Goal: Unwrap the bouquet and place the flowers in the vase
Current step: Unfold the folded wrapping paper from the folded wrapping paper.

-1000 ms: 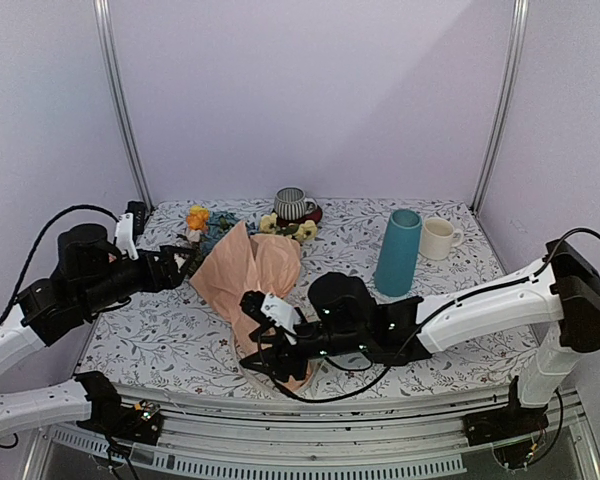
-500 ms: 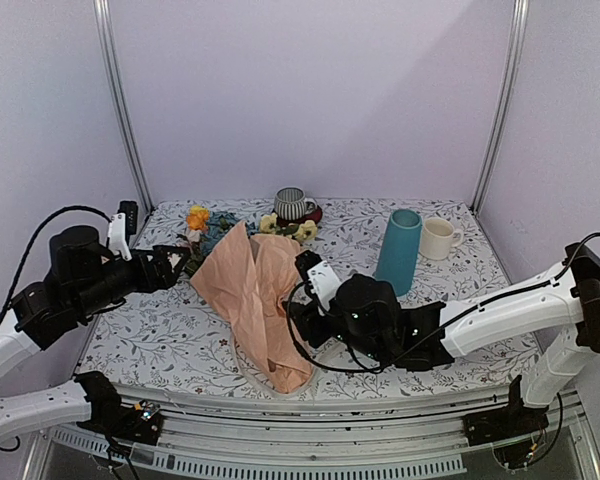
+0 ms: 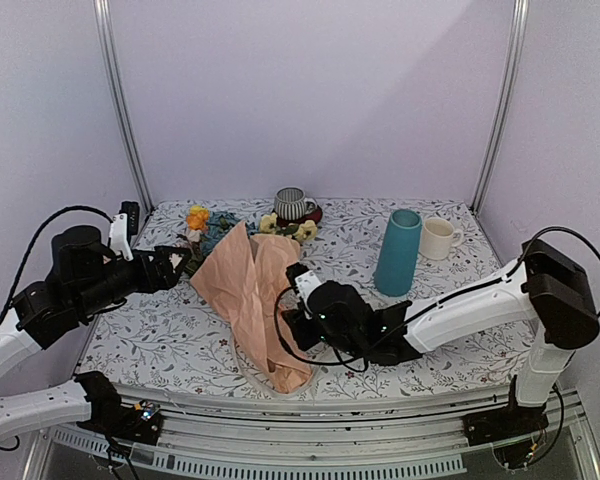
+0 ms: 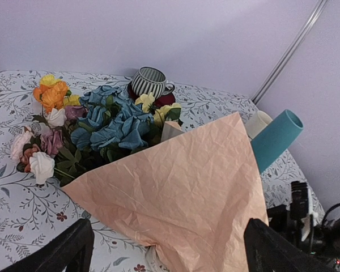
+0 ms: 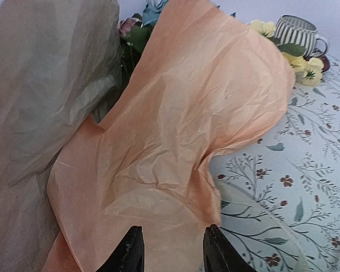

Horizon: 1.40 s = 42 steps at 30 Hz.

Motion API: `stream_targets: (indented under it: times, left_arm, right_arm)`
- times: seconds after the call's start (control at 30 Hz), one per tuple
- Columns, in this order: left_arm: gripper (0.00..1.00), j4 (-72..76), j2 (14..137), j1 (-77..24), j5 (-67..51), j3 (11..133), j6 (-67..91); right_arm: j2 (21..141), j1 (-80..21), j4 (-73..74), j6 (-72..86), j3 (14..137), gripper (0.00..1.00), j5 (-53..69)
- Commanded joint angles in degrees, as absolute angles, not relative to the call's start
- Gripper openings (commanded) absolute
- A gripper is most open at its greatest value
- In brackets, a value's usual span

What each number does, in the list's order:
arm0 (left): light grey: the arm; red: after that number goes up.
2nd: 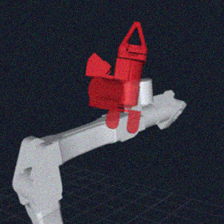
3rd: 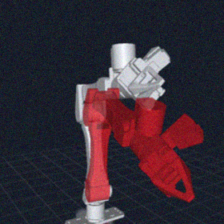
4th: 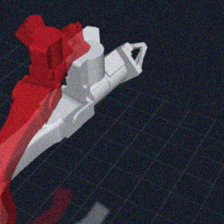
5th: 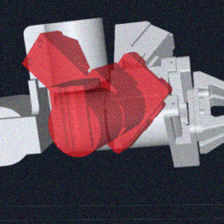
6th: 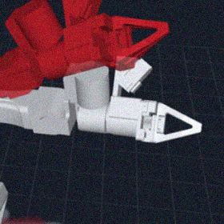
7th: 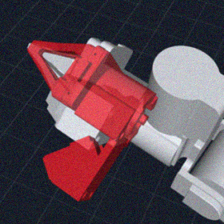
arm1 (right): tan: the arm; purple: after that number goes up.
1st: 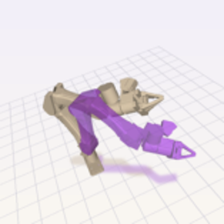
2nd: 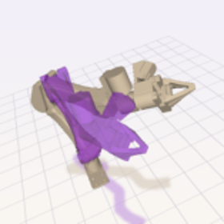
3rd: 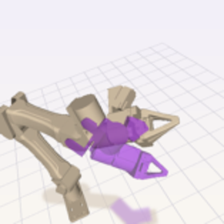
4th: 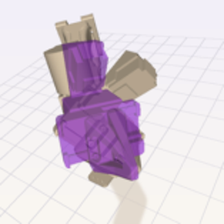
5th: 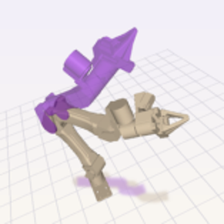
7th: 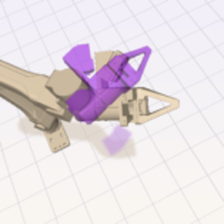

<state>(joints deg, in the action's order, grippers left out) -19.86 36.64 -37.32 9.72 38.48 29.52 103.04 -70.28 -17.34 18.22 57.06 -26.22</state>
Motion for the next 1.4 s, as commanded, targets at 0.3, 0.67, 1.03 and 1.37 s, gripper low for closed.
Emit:
stream_targets:
  times: [0.3, 0.67, 1.03, 1.37]
  left_arm:
    - [0.95, -20.29, 36.15, -36.85, 9.51, 37.74, 28.74]
    - [0.95, -21.02, 35.78, -36.83, 9.23, 38.26, 28.81]
    - [0.98, -23.65, 40.37, -36.60, 11.20, 38.13, 35.71]
    - [0.97, -14.55, 42.57, -32.91, -3.74, 31.55, 39.34]
  right_arm:
    - [117.20, -74.89, -15.34, 5.95, 74.85, 0.37, 2.06]
    - [133.00, -78.44, -0.41, -2.55, 93.32, 0.40, 11.44]
    - [124.65, -78.35, -6.01, -3.29, 85.44, 0.49, 9.07]
    - [114.73, -78.31, -14.29, -2.17, 75.23, 0.56, -2.72]
